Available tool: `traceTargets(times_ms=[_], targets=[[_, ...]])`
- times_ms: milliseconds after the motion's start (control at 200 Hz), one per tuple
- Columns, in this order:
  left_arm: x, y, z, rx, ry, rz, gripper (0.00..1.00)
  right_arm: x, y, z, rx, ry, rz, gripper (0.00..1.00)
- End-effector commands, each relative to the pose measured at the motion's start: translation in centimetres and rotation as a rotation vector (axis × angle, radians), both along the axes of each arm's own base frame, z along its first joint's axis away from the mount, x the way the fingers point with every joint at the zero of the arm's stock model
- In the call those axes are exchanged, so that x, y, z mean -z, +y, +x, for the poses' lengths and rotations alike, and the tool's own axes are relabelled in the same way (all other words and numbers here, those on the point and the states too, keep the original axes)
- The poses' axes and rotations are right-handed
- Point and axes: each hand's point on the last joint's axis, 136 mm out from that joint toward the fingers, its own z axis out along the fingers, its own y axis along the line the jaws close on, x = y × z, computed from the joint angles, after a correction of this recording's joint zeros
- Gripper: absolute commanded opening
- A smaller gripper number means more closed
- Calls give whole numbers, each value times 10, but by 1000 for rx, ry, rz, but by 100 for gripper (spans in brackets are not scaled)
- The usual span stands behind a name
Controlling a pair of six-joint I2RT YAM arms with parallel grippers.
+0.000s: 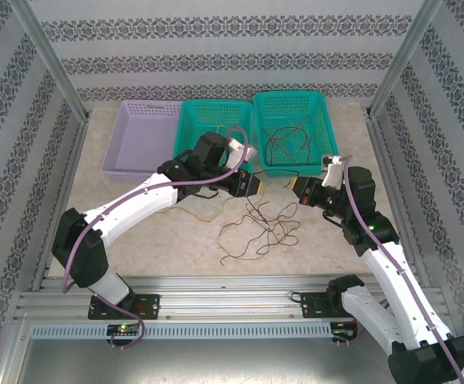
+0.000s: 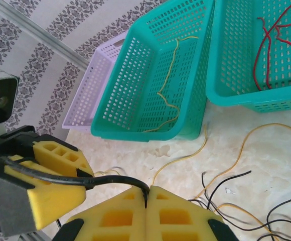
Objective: Untangle the cables
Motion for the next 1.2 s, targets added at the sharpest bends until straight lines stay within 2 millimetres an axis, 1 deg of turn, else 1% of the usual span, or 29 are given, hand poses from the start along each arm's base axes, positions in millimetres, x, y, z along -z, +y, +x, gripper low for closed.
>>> traceTargets(times_ms=[0,95,165,265,345,420,480,540,625,719,799,879,1054,1154,1194], targets=[[-18,-5,6,-5,-72,-12,0,-12,4,1,-15,-37,7,0],[-28,2,6,-26,-97,-5,0,-8,2,2,-8,-32,-9,0],[-32,14,10,-73,-111,21,0,-4,-2,3,11,-21,-30,0],[-38,41,20,-178,-110,69,0,4,-7,3,31,-5,-56,20],[-46,65,26,-265,-116,92,0,8,-6,1,20,-7,-55,40],[-53,85,30,-344,-121,120,0,13,1,-4,-25,-14,-39,47],[-56,93,31,-379,-118,127,0,16,11,-11,-88,-28,0,53],[-60,96,30,-393,-115,120,0,22,22,-16,-132,-35,52,55],[-62,96,30,-409,-102,105,0,38,42,-27,-210,-28,99,58],[-65,97,32,-432,-98,88,0,57,68,-41,-288,-46,60,62],[-66,95,33,-431,-93,77,0,67,87,-49,-326,-78,-1,63],[-69,94,33,-431,-91,68,0,73,98,-48,-335,-108,-33,64],[-78,96,29,-437,-87,49,0,99,108,-35,-333,-116,-196,64],[-79,98,26,-439,-85,43,0,109,120,-32,-365,-104,-218,63],[-79,99,25,-441,-83,44,0,111,126,-32,-382,-101,-216,60]])
